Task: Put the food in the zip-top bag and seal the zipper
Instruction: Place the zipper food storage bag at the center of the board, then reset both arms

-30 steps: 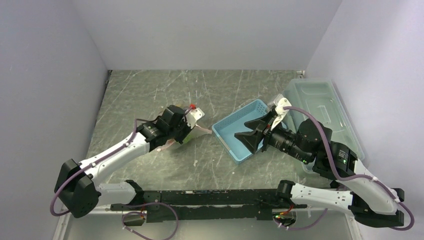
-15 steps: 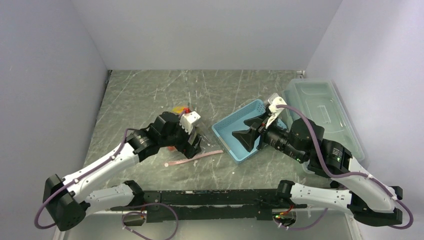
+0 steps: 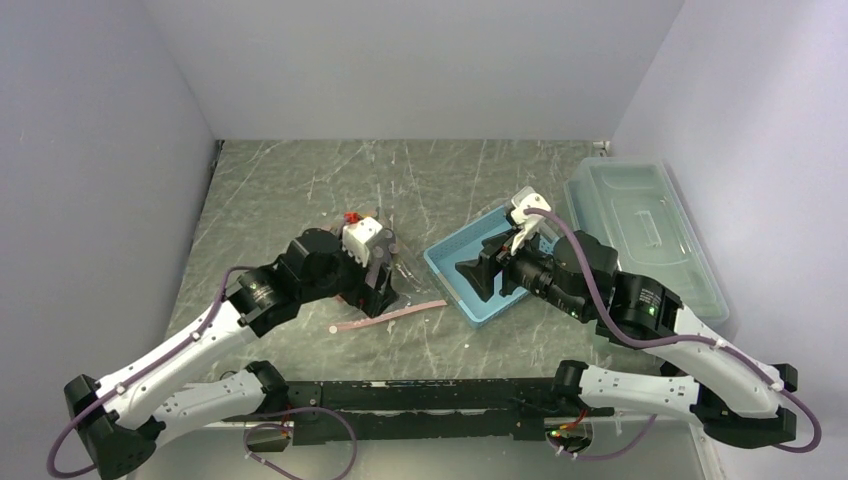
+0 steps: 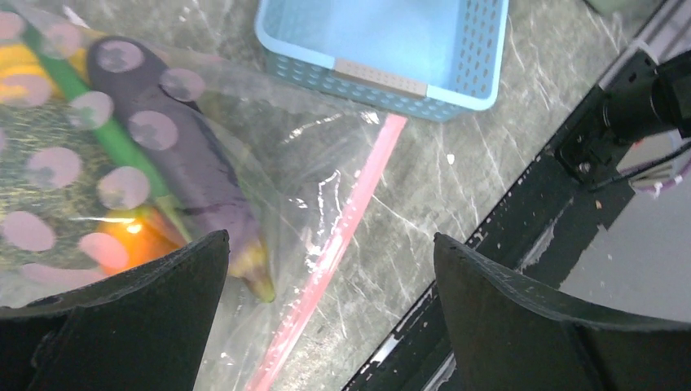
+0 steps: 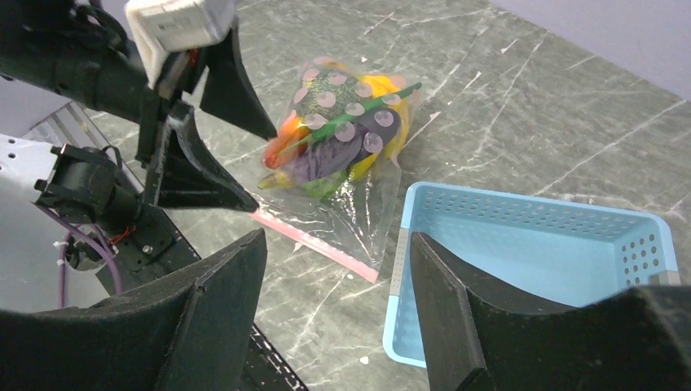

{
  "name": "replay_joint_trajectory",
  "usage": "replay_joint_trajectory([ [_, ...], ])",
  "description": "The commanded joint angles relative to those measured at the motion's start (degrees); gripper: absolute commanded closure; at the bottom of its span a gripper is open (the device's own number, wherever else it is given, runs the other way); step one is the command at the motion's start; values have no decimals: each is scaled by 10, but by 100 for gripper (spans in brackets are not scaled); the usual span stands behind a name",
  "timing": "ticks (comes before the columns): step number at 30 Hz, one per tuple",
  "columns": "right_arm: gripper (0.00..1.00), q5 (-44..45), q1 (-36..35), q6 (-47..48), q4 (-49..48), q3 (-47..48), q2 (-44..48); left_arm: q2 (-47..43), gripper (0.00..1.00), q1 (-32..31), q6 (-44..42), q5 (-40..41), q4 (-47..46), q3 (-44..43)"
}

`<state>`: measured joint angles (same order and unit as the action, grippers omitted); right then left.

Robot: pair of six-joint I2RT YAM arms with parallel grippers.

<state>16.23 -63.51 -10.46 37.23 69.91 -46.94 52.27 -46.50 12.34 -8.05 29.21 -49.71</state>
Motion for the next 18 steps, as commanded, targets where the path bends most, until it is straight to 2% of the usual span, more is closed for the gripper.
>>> replay_joint_trajectory([
  [1,31,22,2,8,-14,-4,0,-15,0,-2,23,75,21,-55],
  [7,27,22,5,15,-15,-1,-15,30,0,0,11,117,83,-139],
  [11,25,16,15,25,-15,1,-37,74,0,2,-22,99,137,-212],
  [18,23,-33,70,40,-24,6,-90,117,0,7,-51,108,182,-304],
])
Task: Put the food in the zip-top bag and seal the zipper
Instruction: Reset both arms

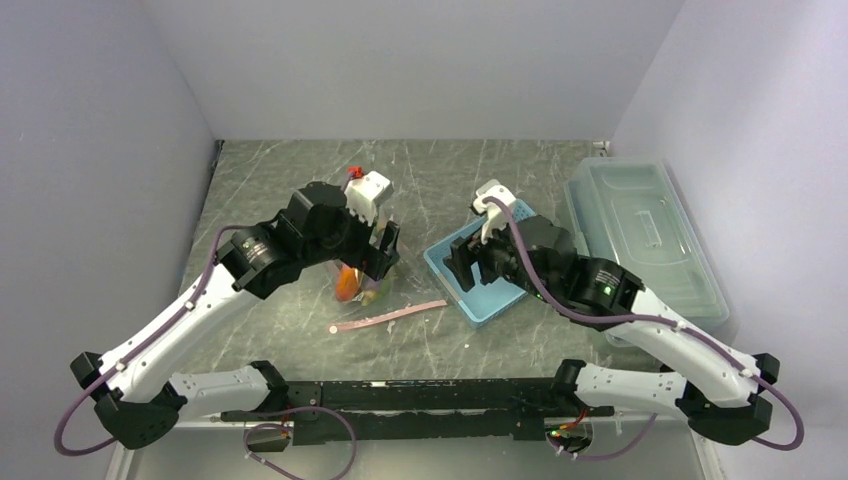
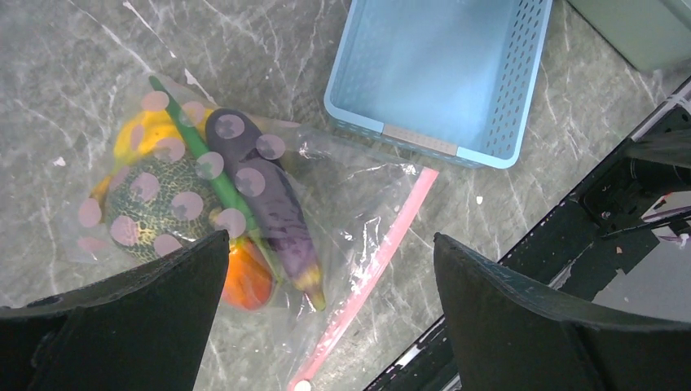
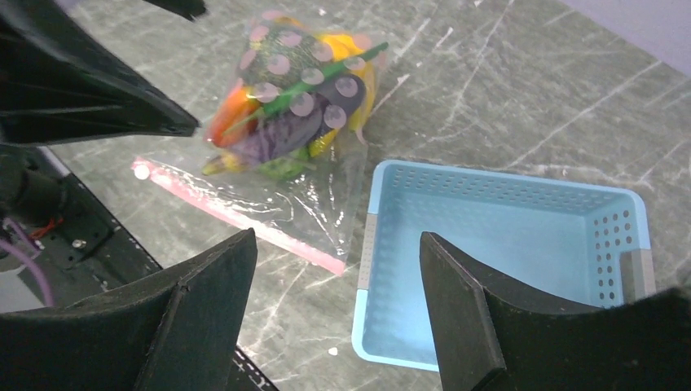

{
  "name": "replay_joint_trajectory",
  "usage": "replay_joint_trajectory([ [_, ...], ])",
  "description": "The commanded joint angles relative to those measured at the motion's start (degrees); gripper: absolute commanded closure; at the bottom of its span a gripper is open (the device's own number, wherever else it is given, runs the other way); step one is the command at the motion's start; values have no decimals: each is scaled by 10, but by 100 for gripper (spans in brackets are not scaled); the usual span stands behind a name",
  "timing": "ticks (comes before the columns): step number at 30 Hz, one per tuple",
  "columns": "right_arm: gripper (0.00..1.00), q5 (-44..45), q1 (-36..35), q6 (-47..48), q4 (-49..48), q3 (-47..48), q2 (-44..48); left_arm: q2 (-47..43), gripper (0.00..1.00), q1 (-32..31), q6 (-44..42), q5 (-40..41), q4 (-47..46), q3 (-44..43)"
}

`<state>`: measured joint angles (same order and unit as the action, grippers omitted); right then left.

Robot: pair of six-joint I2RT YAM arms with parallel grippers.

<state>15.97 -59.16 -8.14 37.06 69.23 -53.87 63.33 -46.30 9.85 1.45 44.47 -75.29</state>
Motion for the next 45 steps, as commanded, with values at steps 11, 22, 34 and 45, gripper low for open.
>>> replay_joint_trajectory([
  [11,23,-106,187,-2,-63,-17,-85,5,0,207,-3,-86,12,-28],
  [22,23,-123,295,-42,-123,-104,-10,-64,0,303,41,-98,-36,80],
  [34,21,-170,295,3,-210,-217,106,-162,0,303,33,-96,-89,172],
  [45,0,-307,291,69,-336,-355,207,-205,0,303,29,-120,-131,237],
])
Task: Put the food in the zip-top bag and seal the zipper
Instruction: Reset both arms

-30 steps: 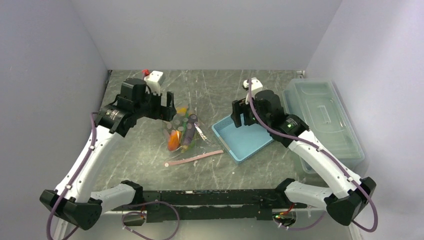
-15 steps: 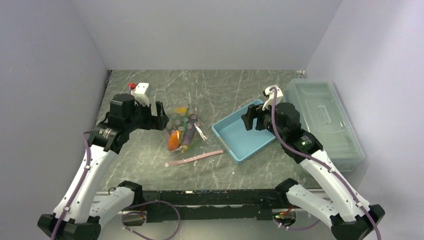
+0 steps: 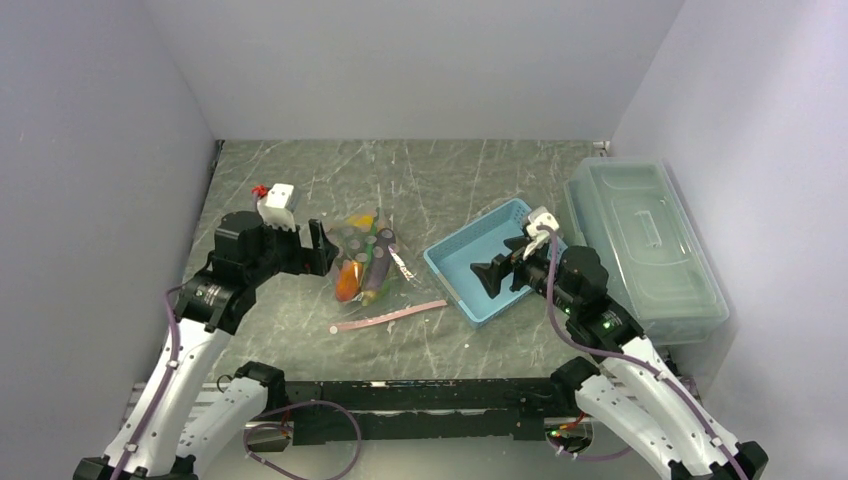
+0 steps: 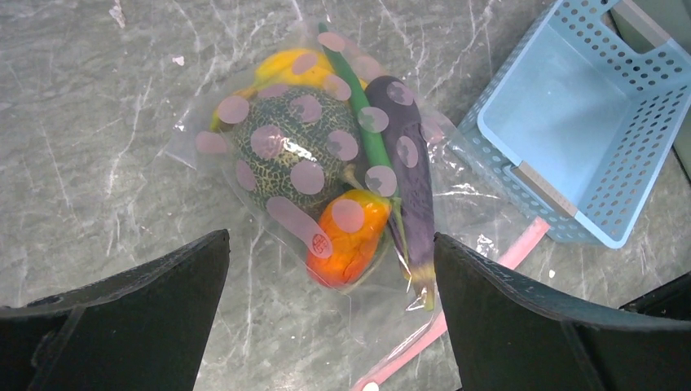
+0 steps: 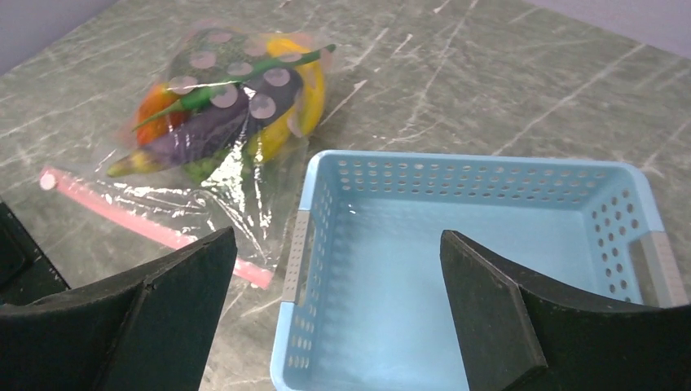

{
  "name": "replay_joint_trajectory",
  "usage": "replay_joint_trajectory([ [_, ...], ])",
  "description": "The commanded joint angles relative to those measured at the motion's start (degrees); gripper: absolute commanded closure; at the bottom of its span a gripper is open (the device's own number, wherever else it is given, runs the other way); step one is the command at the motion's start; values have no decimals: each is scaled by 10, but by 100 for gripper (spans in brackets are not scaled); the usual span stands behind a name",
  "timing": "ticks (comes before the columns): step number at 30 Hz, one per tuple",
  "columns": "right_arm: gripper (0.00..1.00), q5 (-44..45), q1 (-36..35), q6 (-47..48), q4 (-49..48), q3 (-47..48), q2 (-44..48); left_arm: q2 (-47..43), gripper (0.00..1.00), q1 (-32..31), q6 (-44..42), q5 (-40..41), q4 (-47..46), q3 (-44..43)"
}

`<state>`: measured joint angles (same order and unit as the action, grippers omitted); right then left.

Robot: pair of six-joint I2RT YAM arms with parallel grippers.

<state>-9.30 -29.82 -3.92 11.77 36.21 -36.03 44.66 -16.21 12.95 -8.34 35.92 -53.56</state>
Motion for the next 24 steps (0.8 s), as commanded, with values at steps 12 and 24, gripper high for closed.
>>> replay_joint_trajectory([
  [12,0,-50,-15,51,-91,-33,25,-21,0,1,-9,-35,-56,37],
  [24,0,-44,-21,51,-86,-29,19,-14,0,2,-13,-35,-60,38],
])
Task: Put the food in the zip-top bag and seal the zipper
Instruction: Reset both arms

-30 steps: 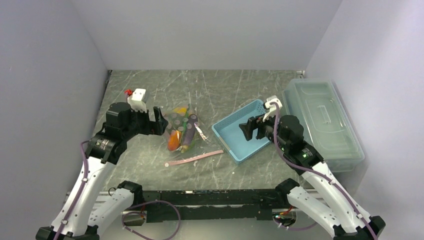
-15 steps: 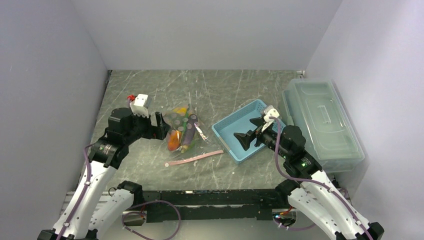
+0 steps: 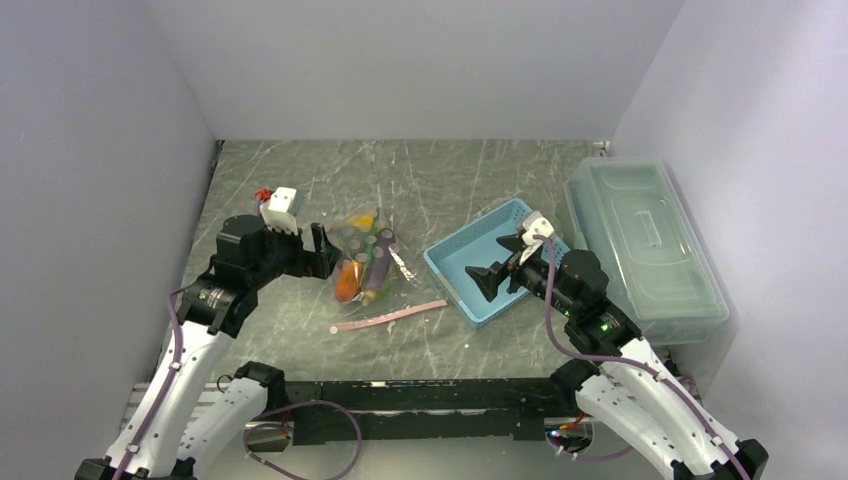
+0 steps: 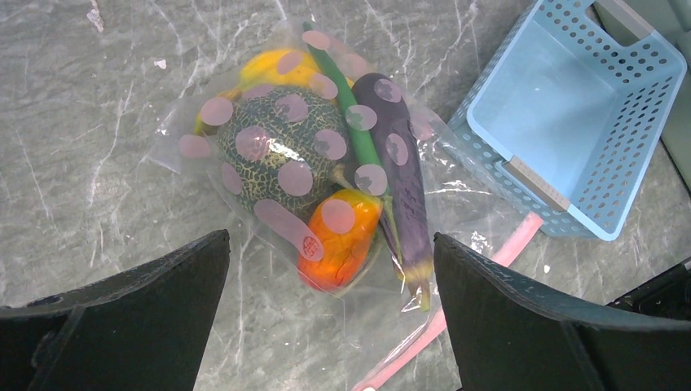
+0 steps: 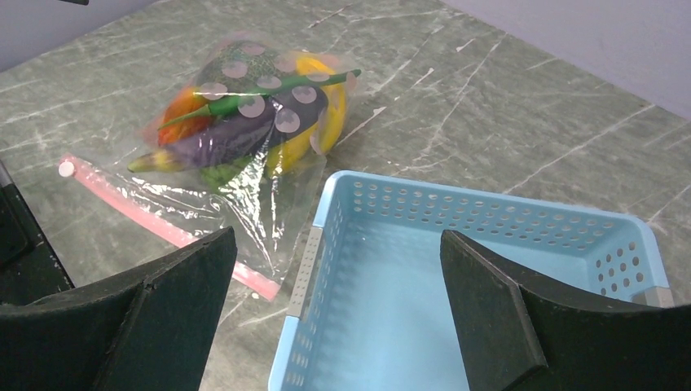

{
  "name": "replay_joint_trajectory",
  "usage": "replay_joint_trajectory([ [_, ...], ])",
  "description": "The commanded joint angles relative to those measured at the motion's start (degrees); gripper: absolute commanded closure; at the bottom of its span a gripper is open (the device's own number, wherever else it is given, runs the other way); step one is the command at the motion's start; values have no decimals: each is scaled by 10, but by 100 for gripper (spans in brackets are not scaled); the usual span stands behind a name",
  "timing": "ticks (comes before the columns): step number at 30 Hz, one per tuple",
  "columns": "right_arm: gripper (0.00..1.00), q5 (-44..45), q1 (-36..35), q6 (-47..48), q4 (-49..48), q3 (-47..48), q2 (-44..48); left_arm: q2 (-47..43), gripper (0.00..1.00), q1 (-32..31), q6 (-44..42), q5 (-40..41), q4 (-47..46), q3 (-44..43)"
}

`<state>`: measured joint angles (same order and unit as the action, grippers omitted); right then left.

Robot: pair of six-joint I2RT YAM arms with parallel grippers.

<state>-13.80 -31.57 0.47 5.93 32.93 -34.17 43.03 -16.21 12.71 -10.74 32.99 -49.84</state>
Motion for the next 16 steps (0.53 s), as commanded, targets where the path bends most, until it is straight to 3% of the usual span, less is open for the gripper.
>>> replay_joint_trajectory([
  [1,0,1,-4,7,-27,3,1,1,0,2,-10,-10,-30,1],
  [11,0,2,-7,8,-27,5,0,1,0,2,-18,-14,-29,1],
  [16,0,3,-8,8,-26,6,-2,-17,0,2,-6,25,-23,-2],
])
